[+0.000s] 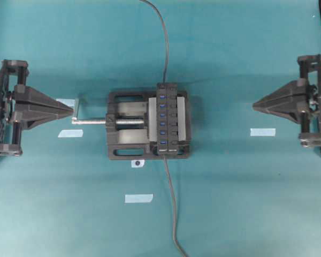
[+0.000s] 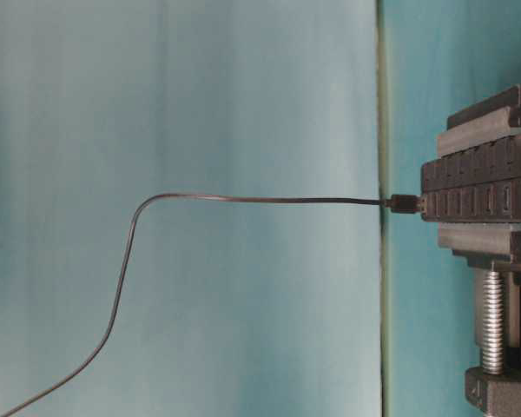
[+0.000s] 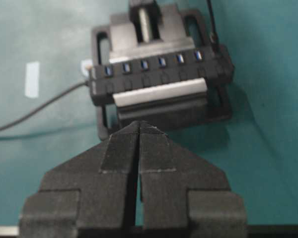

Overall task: Insert the USB into the front port of the fixed hub.
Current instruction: 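Raise the right gripper and swing it toward the clamped hub, then move the right gripper over the black USB plug at the hub's end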

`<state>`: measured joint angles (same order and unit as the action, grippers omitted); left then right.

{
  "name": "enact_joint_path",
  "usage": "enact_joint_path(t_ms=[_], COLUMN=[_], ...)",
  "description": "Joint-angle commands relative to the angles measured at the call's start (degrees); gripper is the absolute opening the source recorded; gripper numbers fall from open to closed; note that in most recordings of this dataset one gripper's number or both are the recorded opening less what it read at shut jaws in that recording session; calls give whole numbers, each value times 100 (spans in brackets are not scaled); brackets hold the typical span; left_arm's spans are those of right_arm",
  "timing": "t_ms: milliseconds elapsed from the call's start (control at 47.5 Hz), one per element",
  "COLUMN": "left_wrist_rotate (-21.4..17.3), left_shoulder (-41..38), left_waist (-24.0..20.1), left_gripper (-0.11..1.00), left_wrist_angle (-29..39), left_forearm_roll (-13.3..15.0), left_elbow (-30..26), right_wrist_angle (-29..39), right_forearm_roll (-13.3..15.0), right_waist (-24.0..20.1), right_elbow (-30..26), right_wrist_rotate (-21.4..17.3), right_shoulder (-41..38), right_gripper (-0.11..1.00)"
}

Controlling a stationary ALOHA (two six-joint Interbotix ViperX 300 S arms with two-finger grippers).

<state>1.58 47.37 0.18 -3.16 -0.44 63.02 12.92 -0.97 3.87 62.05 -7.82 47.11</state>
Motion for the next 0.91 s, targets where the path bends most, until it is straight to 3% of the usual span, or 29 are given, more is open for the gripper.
enact_joint_path(t_ms=[0,443,885], left_wrist_rotate=[9,26,35], left_shoulder=[-79,-114,-88], left_waist=[18,18,26], left_gripper=[0,0,0], left_wrist_angle=[62,888,984], left_forearm_roll=[-9,-9,-9], left_elbow=[-176,-404,-431], right_wrist_angle=[0,246,246], right_forearm_roll=[18,255,316], right_waist=[35,202,501], right_elbow=[-229,-729,-1266], right_wrist_rotate=[-35,9,580], right_shoulder=[-211,-1125,-1951], right_gripper=[1,1,1])
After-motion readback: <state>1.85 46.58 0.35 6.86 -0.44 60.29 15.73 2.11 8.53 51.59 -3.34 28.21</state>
